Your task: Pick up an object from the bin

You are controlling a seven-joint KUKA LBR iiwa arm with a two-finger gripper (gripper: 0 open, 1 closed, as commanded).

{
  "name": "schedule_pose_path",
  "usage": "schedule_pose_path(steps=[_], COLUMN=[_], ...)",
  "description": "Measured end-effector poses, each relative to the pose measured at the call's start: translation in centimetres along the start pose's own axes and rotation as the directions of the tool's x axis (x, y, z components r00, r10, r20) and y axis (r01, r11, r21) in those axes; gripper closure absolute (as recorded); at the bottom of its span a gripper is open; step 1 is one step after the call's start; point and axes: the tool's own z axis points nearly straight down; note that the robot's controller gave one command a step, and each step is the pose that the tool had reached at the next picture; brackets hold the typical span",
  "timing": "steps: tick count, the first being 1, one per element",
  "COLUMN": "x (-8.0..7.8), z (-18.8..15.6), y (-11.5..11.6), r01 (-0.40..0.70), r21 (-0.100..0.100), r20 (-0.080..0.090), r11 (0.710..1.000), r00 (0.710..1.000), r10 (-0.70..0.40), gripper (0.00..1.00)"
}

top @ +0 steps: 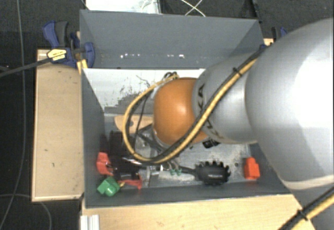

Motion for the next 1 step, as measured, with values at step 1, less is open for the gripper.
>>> schedule_pose_path(steps=[1], x=[0.24], z=[2.97], y=[3.13], r01=[-0.057], r21=[0.005], r20=[0.009], r11=[0.998], r00=[0.998], r10=[0.057], gripper=[0.0])
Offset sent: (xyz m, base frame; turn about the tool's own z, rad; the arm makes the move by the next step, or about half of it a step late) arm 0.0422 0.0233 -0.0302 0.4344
